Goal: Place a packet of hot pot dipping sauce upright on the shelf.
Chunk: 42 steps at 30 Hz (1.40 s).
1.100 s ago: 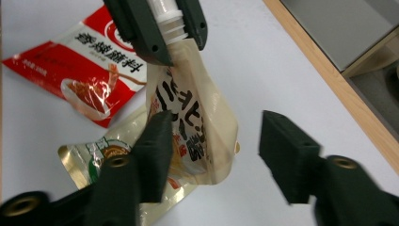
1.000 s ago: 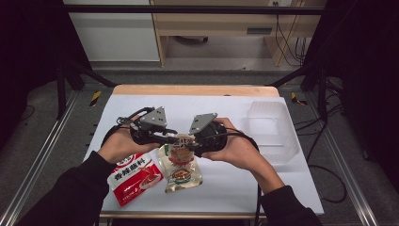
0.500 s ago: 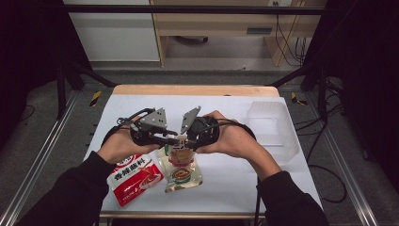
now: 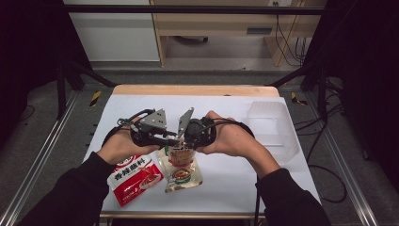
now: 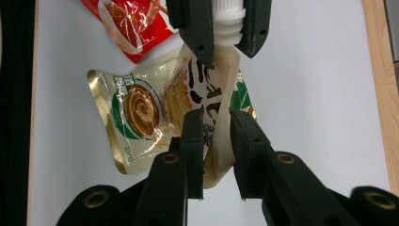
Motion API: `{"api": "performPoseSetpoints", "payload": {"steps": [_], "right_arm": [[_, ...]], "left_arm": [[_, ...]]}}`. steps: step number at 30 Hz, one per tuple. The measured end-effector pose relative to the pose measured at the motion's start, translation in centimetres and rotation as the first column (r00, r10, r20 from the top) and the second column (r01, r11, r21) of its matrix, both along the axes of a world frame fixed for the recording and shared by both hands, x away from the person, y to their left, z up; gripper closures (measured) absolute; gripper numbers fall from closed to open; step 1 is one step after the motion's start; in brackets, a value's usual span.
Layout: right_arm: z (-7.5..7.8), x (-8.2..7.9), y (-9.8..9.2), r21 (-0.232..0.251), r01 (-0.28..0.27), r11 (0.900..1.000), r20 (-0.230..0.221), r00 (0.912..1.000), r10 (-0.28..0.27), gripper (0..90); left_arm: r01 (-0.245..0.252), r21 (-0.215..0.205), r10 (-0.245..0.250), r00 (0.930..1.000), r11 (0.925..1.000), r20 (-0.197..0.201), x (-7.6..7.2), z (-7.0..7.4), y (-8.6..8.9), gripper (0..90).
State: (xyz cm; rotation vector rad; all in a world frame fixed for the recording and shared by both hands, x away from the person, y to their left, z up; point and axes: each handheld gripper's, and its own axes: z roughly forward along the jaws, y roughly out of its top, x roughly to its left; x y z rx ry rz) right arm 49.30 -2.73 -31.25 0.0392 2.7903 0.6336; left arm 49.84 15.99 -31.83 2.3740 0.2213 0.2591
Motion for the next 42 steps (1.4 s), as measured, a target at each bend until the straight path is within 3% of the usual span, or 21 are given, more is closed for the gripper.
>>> {"api": "performPoseSetpoints", "payload": {"steps": [12,18,23,33,36,38,42], "right_arm": [[-0.5,0.1,0.5,-0.015,-0.004,1.000,-0.018,0.9998,0.003,79.1],[-0.6,0.2,0.6,-0.020,0.014,1.000,-0.023,0.9996,-0.014,86.8],[-0.4,0.2,0.5,-0.016,0.025,1.000,-0.015,0.9996,-0.026,89.3],[-0.1,0.2,0.5,-0.024,0.021,0.999,-0.039,0.9990,-0.022,89.9],[0.2,0.2,0.5,-0.021,0.019,1.000,-0.038,0.9991,-0.020,89.9],[0.5,0.2,0.4,-0.014,0.019,1.000,-0.037,0.9991,-0.019,90.0],[1.3,0.2,0.1,-0.022,0.014,1.000,-0.023,0.9996,-0.014,90.0]], "left_arm": [[0.011,-0.002,-0.011,0.9999,0.9999,-0.009,-0.1,-0.3,0.0,73.7],[0.017,0.002,-0.017,0.9997,0.9998,-0.015,-0.2,-0.4,0.1,73.6],[0.016,-0.004,-0.016,0.9997,0.9999,-0.017,-0.1,-0.6,0.2,73.4],[0.018,-0.005,-0.018,0.9998,0.9998,-0.005,-0.3,-0.7,0.2,72.8],[0.010,-0.026,-0.010,0.9999,0.9996,-0.003,-0.3,-0.7,0.4,72.1],[-0.001,-0.044,0.001,0.9999,0.9990,0.012,-0.4,-0.6,0.6,66.5],[-0.043,-0.106,0.047,0.9983,0.9934,0.033,-0.3,-0.2,1.3,40.8]]}}
